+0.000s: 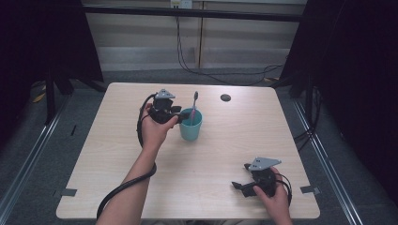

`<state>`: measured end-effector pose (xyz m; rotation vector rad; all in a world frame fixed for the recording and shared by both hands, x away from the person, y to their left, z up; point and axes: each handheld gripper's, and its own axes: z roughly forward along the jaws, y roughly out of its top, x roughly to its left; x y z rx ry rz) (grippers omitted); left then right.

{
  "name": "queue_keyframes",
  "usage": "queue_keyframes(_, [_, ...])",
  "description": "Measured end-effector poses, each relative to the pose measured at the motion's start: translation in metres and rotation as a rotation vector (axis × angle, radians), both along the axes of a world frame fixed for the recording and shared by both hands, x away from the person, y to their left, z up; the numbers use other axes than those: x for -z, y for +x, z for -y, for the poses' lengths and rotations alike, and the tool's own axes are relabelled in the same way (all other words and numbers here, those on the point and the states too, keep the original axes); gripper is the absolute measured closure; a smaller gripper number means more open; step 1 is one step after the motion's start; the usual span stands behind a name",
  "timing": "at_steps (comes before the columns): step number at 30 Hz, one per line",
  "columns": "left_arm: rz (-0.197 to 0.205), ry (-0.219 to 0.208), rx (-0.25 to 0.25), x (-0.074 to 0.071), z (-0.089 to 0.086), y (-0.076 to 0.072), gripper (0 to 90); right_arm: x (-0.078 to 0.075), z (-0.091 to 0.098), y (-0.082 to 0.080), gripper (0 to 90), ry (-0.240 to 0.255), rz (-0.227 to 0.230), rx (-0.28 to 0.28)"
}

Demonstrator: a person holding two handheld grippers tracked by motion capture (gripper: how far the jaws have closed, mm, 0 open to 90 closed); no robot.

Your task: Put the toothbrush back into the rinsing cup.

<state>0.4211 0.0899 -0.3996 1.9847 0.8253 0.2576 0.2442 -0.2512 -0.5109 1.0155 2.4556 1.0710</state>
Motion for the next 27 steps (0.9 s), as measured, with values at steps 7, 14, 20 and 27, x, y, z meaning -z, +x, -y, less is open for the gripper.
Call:
queue_keyframes(7, [0.003, 0.017, 0.01, -0.002, -0.005, -0.003, 42.2, 0.0, 0.0, 0.0, 12.6, 0.001, -0.001, 0.0])
queue_keyframes(14, [-0.004, 0.024, 0.017, -0.003, -0.011, -0.005, 34.1, 0.0, 0.0, 0.0, 12.6, 0.0, -0.001, 0.001])
queue_keyframes(20, [-0.028, 0.02, 0.016, -0.001, -0.016, -0.006, 28.0, 0.0, 0.0, 0.0, 12.6, 0.001, -0.002, 0.0])
queue_keyframes(27, [-0.031, 0.019, 0.012, -0.001, -0.022, -0.011, 24.2, 0.0, 0.0, 0.0, 12.6, -0.001, -0.001, 0.002])
